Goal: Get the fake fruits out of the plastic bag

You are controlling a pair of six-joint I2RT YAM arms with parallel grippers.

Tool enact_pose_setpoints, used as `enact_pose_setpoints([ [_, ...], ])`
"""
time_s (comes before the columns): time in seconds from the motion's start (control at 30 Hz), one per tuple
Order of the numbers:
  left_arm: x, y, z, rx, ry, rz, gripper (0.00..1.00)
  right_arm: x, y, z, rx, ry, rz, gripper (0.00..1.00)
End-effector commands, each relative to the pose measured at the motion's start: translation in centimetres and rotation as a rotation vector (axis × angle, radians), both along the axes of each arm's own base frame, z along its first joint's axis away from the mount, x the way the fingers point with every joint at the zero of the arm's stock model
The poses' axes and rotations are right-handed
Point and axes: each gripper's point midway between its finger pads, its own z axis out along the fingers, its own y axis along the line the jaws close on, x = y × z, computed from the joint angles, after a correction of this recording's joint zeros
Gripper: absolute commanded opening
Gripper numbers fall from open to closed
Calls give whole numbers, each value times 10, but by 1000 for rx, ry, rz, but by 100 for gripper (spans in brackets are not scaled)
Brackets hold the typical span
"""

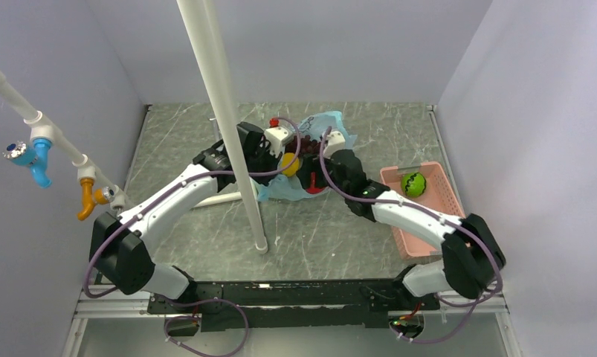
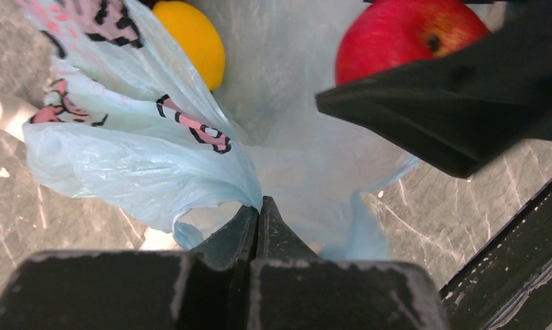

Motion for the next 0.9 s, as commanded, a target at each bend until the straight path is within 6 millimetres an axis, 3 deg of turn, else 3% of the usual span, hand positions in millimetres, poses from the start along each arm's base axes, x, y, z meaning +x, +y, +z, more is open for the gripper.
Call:
enact_pose_setpoints([
  [0.0, 5, 0, 31, -51, -110, 7, 0, -19, 11, 80, 190, -155, 108, 0],
  [0.27, 9, 1, 22, -21, -101, 15, 0, -37, -11, 147, 316, -249, 86, 0],
  [0.4, 12, 11, 23, 27, -117, 40, 0, -47, -23, 163, 304, -289, 79, 0],
  [0.47, 13, 13, 25, 25, -135, 49, 0, -43, -42, 162, 230, -317, 7, 0],
  [0.57, 14, 15, 29, 26, -151, 57, 0, -40, -90, 151, 162, -331, -202, 0],
  [0.73, 13, 14, 29, 23, -144, 57, 0, -63, -146, 135, 217, -357, -391, 0],
  [0.87, 14, 14, 27, 25, -138, 60, 0, -73, -188, 135, 201, -393, -562, 0],
])
